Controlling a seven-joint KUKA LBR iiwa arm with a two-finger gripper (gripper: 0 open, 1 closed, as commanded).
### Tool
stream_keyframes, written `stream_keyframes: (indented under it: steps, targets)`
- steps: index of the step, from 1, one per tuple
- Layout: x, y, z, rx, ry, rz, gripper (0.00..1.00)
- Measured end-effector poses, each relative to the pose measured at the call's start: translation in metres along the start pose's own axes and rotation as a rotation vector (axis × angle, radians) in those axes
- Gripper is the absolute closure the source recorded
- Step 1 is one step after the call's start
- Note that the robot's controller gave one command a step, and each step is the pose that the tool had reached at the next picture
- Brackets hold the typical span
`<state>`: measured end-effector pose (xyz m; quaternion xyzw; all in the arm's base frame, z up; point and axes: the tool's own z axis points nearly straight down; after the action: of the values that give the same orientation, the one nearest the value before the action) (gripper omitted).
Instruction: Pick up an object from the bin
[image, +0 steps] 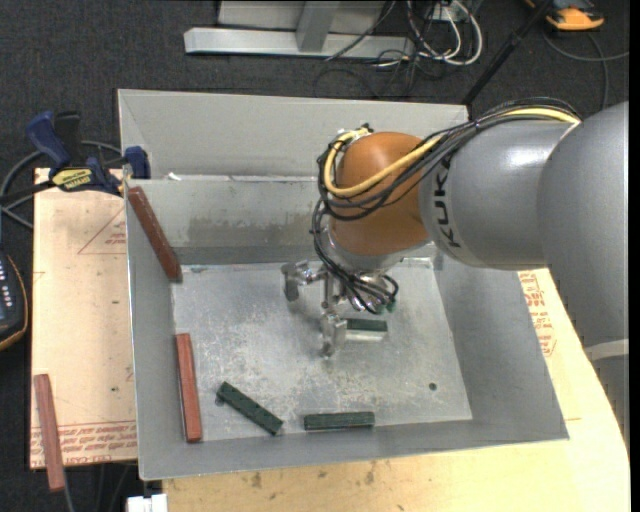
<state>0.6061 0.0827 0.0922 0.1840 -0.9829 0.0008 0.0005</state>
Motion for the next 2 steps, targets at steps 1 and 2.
stream_keyframes:
  steps: [1,2]
  targets:
    - [-0.0198,-0.0940,-0.0214,0.003,-0.007,-0.505,0.00]
    - [-0.0201,-0.0907,-0.0206,-0.002,-0.006,-0.508,1.00]
